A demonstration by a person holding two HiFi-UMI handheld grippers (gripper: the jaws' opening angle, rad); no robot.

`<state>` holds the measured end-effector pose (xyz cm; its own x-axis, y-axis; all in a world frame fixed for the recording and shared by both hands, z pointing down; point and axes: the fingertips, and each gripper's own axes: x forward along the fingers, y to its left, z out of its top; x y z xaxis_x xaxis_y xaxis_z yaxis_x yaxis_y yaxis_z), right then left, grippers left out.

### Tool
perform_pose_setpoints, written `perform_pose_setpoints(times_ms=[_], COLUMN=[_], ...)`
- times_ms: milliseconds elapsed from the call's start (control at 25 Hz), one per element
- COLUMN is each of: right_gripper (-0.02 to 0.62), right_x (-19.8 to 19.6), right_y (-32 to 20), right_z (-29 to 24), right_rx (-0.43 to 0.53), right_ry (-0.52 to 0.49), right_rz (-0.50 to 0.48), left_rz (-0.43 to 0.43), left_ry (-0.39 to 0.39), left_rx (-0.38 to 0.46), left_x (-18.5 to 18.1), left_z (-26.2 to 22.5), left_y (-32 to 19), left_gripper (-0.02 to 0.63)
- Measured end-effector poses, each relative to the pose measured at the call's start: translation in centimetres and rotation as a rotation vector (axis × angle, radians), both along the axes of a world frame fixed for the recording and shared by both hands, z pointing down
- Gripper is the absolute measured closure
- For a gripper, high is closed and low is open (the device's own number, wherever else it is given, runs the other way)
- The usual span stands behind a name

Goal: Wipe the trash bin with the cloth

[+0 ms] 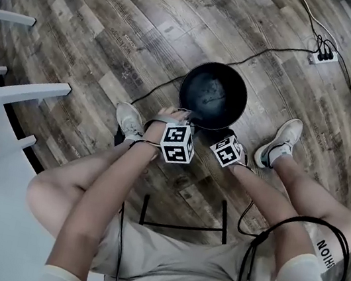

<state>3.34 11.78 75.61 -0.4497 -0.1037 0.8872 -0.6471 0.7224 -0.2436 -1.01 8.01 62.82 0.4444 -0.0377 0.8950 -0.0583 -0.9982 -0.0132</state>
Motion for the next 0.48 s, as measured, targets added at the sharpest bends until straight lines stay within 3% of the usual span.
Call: perform_pose_setpoints(times_ms=[200,480], right_gripper=[0.517,0.517], right_x=[0.5,0.6], right_y=[0.4,1.7], right_z=[-4.2,-10.2], right_rx=[-0.005,0.024], right_ry=[-0.039,-0.103], right_rz=[0.003,-0.063], left_rz=[-0.05,-0.202], left_ry=[-0.013,-0.03], left_rx=[-0.02,-0.035], left_x=[0.2,1.2], left_z=[-0.1,0.2], left_y=[-0.1,-0.3], left_gripper=[0.511,0.511])
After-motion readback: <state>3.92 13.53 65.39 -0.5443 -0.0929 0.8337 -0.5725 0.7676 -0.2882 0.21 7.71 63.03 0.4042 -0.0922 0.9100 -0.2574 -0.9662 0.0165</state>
